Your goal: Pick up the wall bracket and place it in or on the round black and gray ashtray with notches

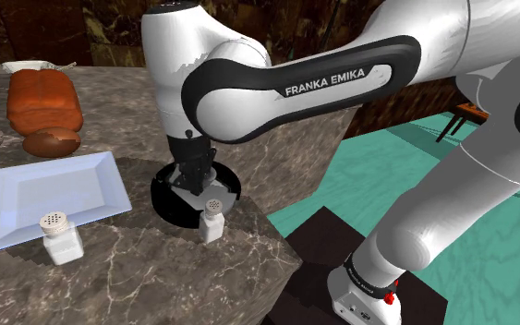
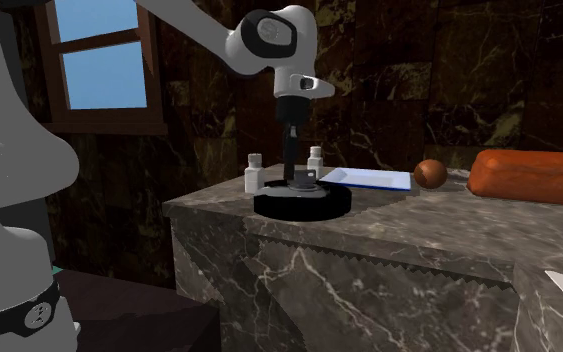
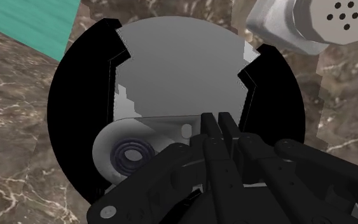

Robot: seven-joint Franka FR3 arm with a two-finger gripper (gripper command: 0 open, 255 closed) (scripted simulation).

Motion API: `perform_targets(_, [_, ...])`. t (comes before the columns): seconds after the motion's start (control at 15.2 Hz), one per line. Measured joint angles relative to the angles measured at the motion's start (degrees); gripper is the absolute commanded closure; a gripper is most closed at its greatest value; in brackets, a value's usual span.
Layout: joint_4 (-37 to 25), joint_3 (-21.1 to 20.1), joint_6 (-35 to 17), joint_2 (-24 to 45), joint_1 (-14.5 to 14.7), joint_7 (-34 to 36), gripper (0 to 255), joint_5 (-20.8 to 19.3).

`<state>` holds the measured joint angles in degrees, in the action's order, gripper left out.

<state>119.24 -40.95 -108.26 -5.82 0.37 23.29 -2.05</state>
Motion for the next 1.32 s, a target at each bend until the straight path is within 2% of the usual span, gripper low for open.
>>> perform_targets(0.33, [0.05, -0.03, -0.21, 0.13, 0.00, 0.09, 255, -0.10])
perform_targets(0.4, [0.06, -0.03, -0.20, 0.13, 0.00, 0.09, 0, -0.10])
perform_targets(0.79, [0.07, -0.04, -0.20, 0.15, 0.00, 0.10, 0, -0.10])
perform_targets(1.06, [-5.19, -0.01, 5.15, -0.07, 0.00, -0.18, 0, 0.09])
perform_targets(1.32, [-6.70, -0.06, 6.91, -0.33, 0.09, -0.19, 0, 0.30])
